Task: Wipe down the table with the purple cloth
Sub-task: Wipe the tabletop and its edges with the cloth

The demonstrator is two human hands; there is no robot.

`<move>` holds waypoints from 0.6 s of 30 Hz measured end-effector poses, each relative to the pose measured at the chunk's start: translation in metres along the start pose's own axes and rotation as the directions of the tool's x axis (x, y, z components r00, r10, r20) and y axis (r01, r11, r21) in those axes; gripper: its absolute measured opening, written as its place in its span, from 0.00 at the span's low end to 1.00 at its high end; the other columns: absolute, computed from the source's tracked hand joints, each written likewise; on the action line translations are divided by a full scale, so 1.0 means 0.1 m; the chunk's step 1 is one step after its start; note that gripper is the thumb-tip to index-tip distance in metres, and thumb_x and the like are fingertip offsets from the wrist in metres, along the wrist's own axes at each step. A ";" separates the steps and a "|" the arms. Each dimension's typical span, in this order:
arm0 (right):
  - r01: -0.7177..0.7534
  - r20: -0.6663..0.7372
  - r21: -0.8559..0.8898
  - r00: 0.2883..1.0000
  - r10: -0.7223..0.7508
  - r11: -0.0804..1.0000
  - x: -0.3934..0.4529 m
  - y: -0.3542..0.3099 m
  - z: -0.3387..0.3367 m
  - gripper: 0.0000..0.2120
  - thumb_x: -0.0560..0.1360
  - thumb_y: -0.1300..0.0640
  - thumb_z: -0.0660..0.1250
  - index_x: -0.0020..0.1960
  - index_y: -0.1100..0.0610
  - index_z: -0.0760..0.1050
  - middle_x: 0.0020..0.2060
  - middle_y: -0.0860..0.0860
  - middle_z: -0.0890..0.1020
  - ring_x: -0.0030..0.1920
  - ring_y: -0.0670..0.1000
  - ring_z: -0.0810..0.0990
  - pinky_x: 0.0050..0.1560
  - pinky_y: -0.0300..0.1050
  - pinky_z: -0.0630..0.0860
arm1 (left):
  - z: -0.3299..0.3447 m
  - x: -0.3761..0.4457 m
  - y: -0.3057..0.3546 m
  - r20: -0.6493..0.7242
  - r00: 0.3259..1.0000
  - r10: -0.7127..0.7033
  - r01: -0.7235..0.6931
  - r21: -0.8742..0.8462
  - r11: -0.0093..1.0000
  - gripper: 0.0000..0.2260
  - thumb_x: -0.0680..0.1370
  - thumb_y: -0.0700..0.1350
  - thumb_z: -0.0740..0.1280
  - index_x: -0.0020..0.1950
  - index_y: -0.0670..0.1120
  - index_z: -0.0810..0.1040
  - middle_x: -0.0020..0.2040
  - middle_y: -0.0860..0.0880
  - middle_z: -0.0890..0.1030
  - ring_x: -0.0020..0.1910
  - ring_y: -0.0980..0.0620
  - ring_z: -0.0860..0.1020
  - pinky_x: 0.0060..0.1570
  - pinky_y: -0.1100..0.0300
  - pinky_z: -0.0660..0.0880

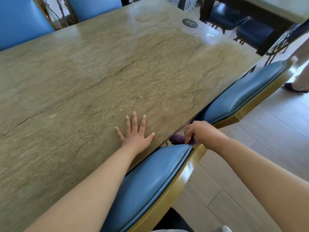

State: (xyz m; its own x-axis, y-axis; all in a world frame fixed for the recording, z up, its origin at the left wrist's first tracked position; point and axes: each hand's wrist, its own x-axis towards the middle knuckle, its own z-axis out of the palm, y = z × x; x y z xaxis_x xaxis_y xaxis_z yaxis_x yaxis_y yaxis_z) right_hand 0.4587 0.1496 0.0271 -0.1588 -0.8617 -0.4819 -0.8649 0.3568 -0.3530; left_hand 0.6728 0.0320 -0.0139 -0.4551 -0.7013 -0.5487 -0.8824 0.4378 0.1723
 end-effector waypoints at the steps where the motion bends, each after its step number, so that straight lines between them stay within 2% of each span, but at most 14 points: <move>1: -0.085 -0.021 0.050 0.996 0.086 0.995 0.01 -0.07 -0.11 0.09 0.71 0.63 0.67 0.47 0.54 0.83 0.48 0.51 0.81 0.50 0.52 0.77 0.52 0.43 0.73 | 0.00 0.02 0.00 0.017 1.000 0.004 -0.004 -0.005 1.000 0.35 0.77 0.68 0.48 0.74 0.61 0.29 0.70 0.53 0.19 0.69 0.47 0.21 0.65 0.31 0.28; 2: -0.110 -0.105 0.129 0.987 0.123 0.986 0.03 -0.13 -0.21 0.09 0.71 0.64 0.67 0.46 0.54 0.83 0.47 0.51 0.80 0.51 0.53 0.76 0.53 0.44 0.72 | 0.01 0.02 -0.01 0.024 1.000 0.013 -0.013 -0.016 1.000 0.35 0.77 0.68 0.48 0.74 0.61 0.29 0.69 0.53 0.19 0.69 0.47 0.20 0.65 0.31 0.28; 3: -0.043 -0.273 0.187 0.957 0.094 0.981 0.05 -0.17 -0.28 0.12 0.72 0.66 0.64 0.46 0.53 0.83 0.47 0.50 0.79 0.52 0.52 0.74 0.55 0.45 0.71 | 0.00 0.02 -0.01 0.026 0.999 0.020 -0.020 -0.025 0.999 0.35 0.77 0.68 0.48 0.74 0.61 0.29 0.70 0.53 0.19 0.69 0.47 0.20 0.65 0.31 0.28; 4: 0.039 -0.439 0.220 0.896 0.063 0.975 0.10 -0.20 -0.31 0.16 0.72 0.68 0.62 0.46 0.51 0.83 0.49 0.49 0.79 0.54 0.52 0.73 0.58 0.46 0.69 | 0.00 0.02 -0.01 0.026 0.999 0.023 -0.022 -0.027 0.999 0.35 0.77 0.68 0.48 0.74 0.61 0.29 0.70 0.53 0.19 0.69 0.47 0.20 0.65 0.31 0.28; 5: 0.075 -0.535 0.233 0.843 0.063 0.969 0.16 -0.20 -0.33 0.20 0.73 0.69 0.61 0.50 0.48 0.82 0.53 0.49 0.79 0.58 0.52 0.72 0.61 0.48 0.69 | -0.02 0.01 -0.01 0.030 0.999 0.020 -0.019 -0.022 1.000 0.35 0.77 0.68 0.48 0.74 0.61 0.29 0.70 0.53 0.19 0.69 0.47 0.20 0.65 0.31 0.28; 6: 0.041 -0.541 0.238 0.835 0.098 0.970 0.25 -0.16 -0.32 0.24 0.74 0.70 0.59 0.58 0.46 0.79 0.60 0.49 0.77 0.62 0.53 0.71 0.64 0.50 0.68 | -0.02 0.01 -0.01 0.037 0.999 0.014 -0.014 -0.015 1.000 0.35 0.77 0.68 0.48 0.74 0.61 0.28 0.70 0.53 0.19 0.69 0.47 0.20 0.65 0.31 0.28; 8: -0.142 -0.343 0.205 0.916 0.207 0.968 0.45 -0.12 -0.24 0.33 0.75 0.72 0.55 0.74 0.45 0.61 0.74 0.50 0.64 0.72 0.56 0.62 0.71 0.55 0.62 | -0.04 0.00 -0.01 0.053 0.999 0.010 -0.010 -0.005 1.000 0.35 0.77 0.68 0.48 0.73 0.61 0.27 0.69 0.53 0.18 0.68 0.47 0.19 0.64 0.32 0.27; 10: -0.208 -0.173 0.139 0.958 0.231 0.968 0.58 -0.15 -0.16 0.39 0.74 0.74 0.52 0.78 0.48 0.45 0.78 0.52 0.49 0.77 0.56 0.47 0.75 0.59 0.47 | -0.04 0.01 -0.01 0.076 0.997 0.015 -0.015 -0.011 1.000 0.35 0.78 0.67 0.48 0.72 0.61 0.26 0.67 0.53 0.17 0.67 0.47 0.18 0.63 0.33 0.25; 11: -0.185 -0.144 0.112 0.969 0.200 0.976 0.63 -0.20 -0.15 0.41 0.73 0.75 0.52 0.78 0.49 0.42 0.78 0.51 0.45 0.77 0.55 0.42 0.75 0.59 0.41 | -0.05 0.02 0.00 0.081 0.997 0.016 -0.014 -0.022 1.000 0.33 0.78 0.67 0.47 0.72 0.61 0.27 0.68 0.53 0.17 0.67 0.47 0.18 0.63 0.33 0.26; 14: 0.010 -0.003 0.023 1.000 -0.010 1.000 0.61 -0.33 -0.09 0.44 0.71 0.78 0.52 0.77 0.46 0.44 0.77 0.48 0.42 0.76 0.52 0.37 0.74 0.55 0.35 | -0.07 0.03 0.00 0.080 0.997 0.008 0.001 -0.113 0.994 0.27 0.80 0.64 0.43 0.74 0.63 0.32 0.71 0.55 0.21 0.70 0.49 0.22 0.66 0.34 0.27; 16: 0.208 0.077 0.036 0.975 -0.210 0.978 0.50 -0.33 0.05 0.40 0.73 0.77 0.53 0.76 0.44 0.54 0.77 0.45 0.49 0.76 0.47 0.40 0.74 0.53 0.34 | -0.07 0.02 -0.02 0.061 0.998 0.018 -0.004 -0.214 0.977 0.24 0.81 0.62 0.41 0.76 0.64 0.37 0.74 0.57 0.27 0.72 0.52 0.25 0.68 0.34 0.29; 18: 0.298 0.084 0.143 0.946 -0.312 0.944 0.35 -0.21 0.13 0.36 0.73 0.76 0.56 0.71 0.44 0.65 0.75 0.44 0.60 0.75 0.41 0.47 0.75 0.49 0.36 | -0.06 0.01 -0.05 0.035 0.999 0.030 -0.018 -0.293 0.956 0.23 0.81 0.61 0.41 0.76 0.66 0.41 0.76 0.59 0.31 0.74 0.54 0.28 0.69 0.36 0.30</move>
State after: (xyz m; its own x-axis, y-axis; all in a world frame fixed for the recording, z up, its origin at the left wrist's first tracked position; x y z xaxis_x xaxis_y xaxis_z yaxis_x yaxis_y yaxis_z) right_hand 0.4773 0.1166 0.0077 0.1598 -0.8963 -0.4136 -0.7957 0.1310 -0.5913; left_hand 0.6754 0.0254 -0.0104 -0.4766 -0.6677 -0.5719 -0.8703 0.2663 0.4144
